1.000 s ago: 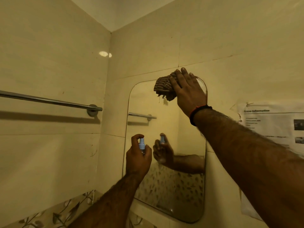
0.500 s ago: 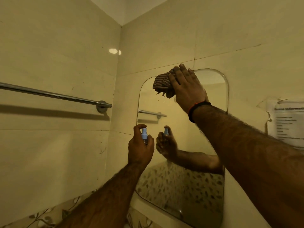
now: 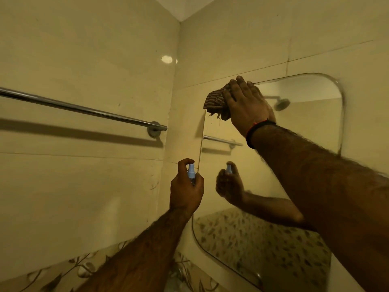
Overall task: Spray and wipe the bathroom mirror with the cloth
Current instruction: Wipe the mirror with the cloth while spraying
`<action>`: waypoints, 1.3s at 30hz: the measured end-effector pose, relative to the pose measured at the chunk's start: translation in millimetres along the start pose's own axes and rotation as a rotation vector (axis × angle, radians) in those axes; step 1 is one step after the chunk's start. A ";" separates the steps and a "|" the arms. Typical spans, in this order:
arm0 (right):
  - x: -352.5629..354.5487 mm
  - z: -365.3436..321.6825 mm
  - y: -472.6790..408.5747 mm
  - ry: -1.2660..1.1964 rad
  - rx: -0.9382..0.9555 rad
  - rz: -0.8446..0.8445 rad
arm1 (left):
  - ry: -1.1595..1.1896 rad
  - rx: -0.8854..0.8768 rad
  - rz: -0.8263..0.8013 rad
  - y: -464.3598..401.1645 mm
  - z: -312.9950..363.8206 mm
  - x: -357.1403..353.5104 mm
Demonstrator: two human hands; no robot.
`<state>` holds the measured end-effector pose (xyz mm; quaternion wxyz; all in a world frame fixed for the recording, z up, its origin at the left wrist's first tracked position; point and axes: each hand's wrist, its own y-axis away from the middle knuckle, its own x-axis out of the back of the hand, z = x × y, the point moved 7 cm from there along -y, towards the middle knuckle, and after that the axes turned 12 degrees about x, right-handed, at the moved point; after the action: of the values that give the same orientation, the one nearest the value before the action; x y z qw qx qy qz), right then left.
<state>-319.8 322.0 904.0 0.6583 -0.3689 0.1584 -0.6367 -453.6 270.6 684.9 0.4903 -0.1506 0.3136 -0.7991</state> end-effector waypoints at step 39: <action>-117.2 -275.5 169.1 -0.414 0.371 -0.258 | -0.187 0.169 -0.024 81.9 -109.0 40.2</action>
<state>-400.9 341.6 570.5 0.6466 -0.3814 -0.1459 -0.6444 -476.0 247.4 546.4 0.5187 -0.1864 0.1964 -0.8109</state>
